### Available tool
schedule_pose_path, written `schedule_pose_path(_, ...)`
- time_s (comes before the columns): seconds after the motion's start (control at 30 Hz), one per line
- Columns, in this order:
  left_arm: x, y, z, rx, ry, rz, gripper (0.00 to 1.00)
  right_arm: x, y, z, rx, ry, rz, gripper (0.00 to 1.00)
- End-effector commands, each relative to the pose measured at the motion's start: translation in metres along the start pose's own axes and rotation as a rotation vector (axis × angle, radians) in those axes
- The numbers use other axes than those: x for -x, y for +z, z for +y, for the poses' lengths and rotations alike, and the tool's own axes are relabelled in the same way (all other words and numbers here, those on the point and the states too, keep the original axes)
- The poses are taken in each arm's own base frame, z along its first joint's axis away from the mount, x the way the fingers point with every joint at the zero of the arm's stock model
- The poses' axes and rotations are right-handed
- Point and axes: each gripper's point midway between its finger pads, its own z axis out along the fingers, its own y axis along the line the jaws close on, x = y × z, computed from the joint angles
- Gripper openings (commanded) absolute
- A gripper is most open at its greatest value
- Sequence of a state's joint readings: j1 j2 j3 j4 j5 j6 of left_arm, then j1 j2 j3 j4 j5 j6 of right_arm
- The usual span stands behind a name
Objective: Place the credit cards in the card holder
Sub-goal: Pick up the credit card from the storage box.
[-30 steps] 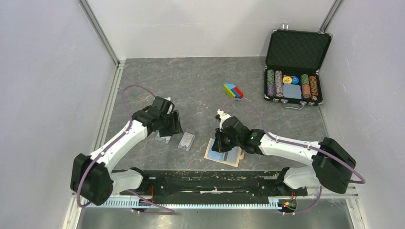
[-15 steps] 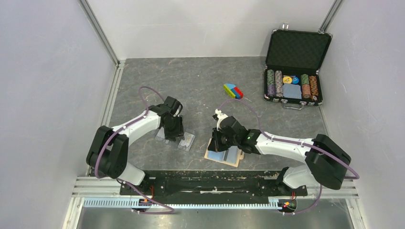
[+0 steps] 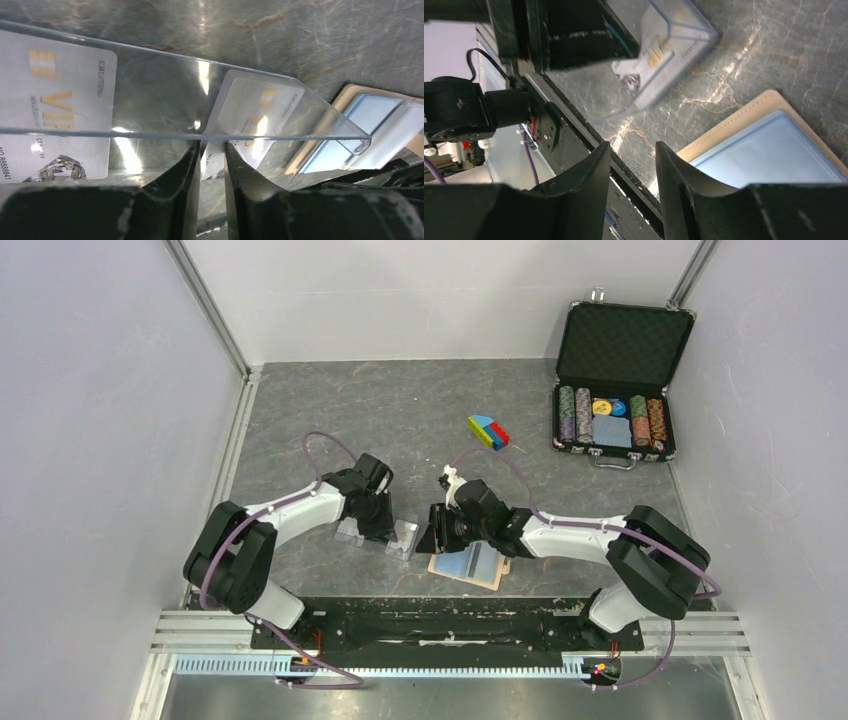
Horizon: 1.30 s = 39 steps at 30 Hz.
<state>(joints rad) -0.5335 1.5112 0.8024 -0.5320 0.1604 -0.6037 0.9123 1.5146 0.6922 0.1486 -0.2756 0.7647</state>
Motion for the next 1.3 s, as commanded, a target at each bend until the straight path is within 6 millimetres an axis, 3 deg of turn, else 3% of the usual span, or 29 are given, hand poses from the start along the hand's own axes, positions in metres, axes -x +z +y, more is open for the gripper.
schedule_pose_path(0.0, -0.010, 0.005, -0.018, -0.036, -0.066, -0.017, 0.26, 0.029, 0.002, 0.022, 0.101, 0.015, -0.070, 0.41)
schedule_pose_path(0.13, -0.009, -0.001, -0.030, -0.054, -0.066, -0.055, 0.32, 0.031, 0.002, 0.013, 0.094, 0.035, -0.074, 0.41)
schedule_pose_path(0.27, -0.006, -0.011, -0.022, -0.002, -0.049, -0.087, 0.44, 0.028, 0.004, 0.007, 0.082, 0.039, -0.065, 0.39)
schedule_pose_path(0.37, -0.004, -0.018, -0.015, 0.043, -0.021, -0.100, 0.46, 0.024, 0.006, 0.003, 0.071, 0.046, -0.050, 0.37)
schedule_pose_path(0.57, -0.008, -0.013, -0.016, 0.056, 0.030, -0.066, 0.41, 0.019, 0.007, -0.003, 0.057, 0.057, -0.041, 0.31)
schedule_pose_path(0.77, -0.011, -0.002, -0.034, 0.034, 0.076, -0.043, 0.40, 0.012, 0.005, -0.012, 0.025, 0.054, -0.032, 0.28)
schedule_pose_path(0.97, -0.013, 0.005, -0.034, 0.086, 0.103, -0.035, 0.22, 0.009, -0.001, -0.017, -0.006, 0.044, -0.035, 0.25)
schedule_pose_path(1.1, -0.014, 0.004, -0.027, 0.150, 0.122, -0.049, 0.17, 0.008, -0.004, -0.020, -0.025, 0.040, -0.034, 0.23)
schedule_pose_path(1.27, -0.016, 0.004, -0.028, 0.195, 0.162, -0.050, 0.20, 0.000, 0.000, -0.025, -0.029, 0.049, -0.016, 0.22)
